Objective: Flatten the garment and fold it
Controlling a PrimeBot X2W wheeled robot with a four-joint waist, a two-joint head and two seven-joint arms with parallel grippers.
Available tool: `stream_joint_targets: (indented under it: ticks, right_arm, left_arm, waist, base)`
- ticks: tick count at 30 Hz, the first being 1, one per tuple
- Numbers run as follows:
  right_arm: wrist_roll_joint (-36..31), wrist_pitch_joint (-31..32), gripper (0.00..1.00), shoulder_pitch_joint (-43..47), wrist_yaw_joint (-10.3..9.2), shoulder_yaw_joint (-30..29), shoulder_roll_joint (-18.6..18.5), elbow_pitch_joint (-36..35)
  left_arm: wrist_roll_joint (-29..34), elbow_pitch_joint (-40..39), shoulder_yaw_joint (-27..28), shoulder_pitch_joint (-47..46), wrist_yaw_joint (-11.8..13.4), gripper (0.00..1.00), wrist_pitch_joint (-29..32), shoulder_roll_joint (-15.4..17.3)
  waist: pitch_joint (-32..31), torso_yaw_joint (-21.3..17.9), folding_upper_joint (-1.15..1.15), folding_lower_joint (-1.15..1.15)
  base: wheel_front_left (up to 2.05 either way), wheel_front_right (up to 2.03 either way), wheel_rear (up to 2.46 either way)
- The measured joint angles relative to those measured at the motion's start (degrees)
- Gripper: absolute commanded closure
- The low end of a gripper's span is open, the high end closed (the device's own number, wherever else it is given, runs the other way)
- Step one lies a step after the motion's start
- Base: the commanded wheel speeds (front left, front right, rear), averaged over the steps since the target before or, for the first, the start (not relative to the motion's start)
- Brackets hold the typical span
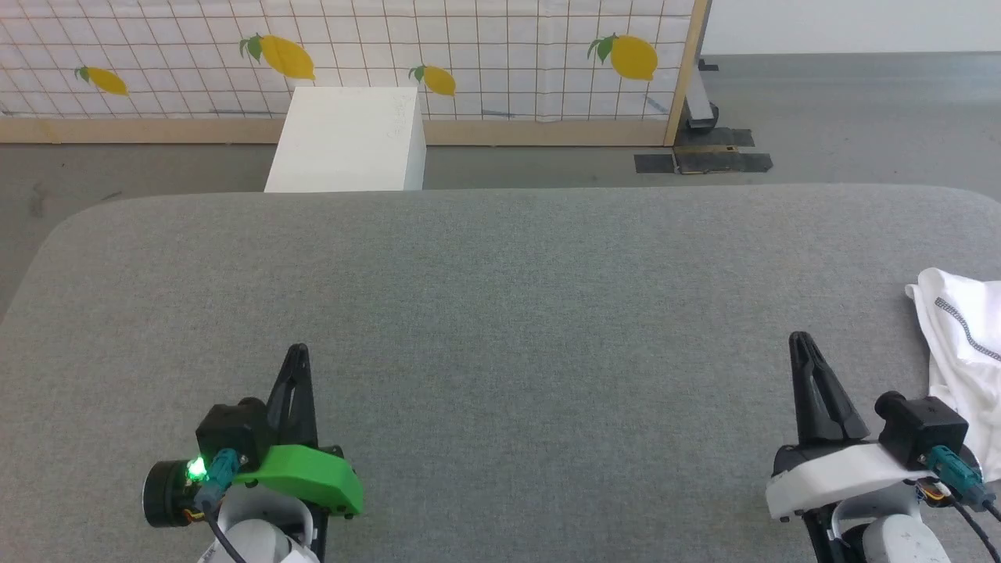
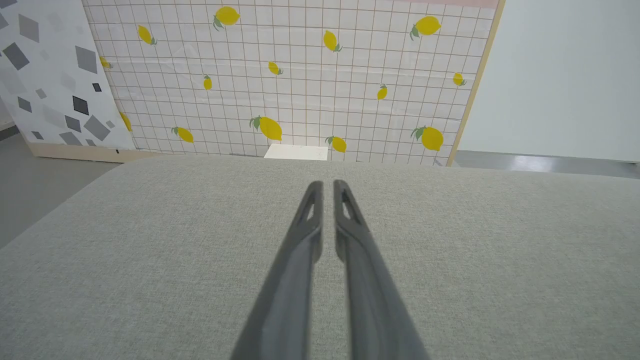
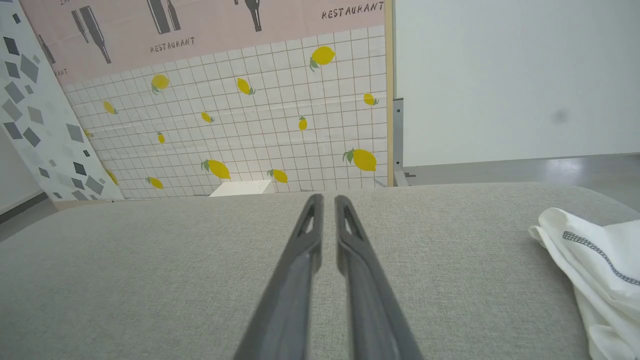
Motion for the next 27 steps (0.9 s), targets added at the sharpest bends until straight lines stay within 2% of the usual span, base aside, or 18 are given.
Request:
stream_joint_targets:
  ticks: [27]
  right_arm:
    - [-1.7, 2.9, 1.00, 0.1, 0.00, 0.4, 0.0, -2.4]
  left_arm:
    - [0.8, -2.6, 0.3, 0.6, 0.0, 1.00, 3.0, 0.0]
  waist:
    - [-0.3, 0.1, 0.00, 0.00]
  base:
    - [0.00, 0.00, 0.00]
